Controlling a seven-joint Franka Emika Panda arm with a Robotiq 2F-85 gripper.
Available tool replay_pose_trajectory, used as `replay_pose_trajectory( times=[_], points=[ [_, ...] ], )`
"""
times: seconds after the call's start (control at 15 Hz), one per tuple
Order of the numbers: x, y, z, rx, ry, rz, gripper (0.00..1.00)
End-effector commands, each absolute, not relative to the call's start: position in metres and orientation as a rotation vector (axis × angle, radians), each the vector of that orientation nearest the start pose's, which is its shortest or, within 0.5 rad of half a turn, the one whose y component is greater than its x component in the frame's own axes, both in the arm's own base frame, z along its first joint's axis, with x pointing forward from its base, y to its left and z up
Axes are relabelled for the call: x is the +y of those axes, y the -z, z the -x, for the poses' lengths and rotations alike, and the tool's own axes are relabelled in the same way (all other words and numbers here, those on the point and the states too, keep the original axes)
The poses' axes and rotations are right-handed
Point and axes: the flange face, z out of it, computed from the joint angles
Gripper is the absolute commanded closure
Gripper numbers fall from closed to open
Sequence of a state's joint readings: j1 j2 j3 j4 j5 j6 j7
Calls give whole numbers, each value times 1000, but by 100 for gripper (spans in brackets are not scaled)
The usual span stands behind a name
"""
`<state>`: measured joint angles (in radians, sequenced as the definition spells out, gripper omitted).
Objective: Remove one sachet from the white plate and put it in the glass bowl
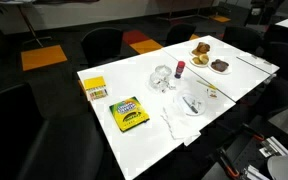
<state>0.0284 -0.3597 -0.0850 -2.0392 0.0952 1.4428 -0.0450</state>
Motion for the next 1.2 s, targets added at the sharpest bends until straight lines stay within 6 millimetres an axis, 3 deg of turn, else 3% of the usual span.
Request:
replay_pose_trajectory(
  times=[0.0, 0.2, 0.4, 0.87, 1.13],
  points=[
    [-18, -574, -417, 3, -349, 2985, 0],
    [-24, -559, -427, 61, -288, 3014, 0],
    [-29, -542, -443, 152, -118, 3100, 0],
    [-35, -440, -475, 394, -54, 3131, 0],
    [-45, -409, -489, 466, -45, 3132, 0]
  ],
)
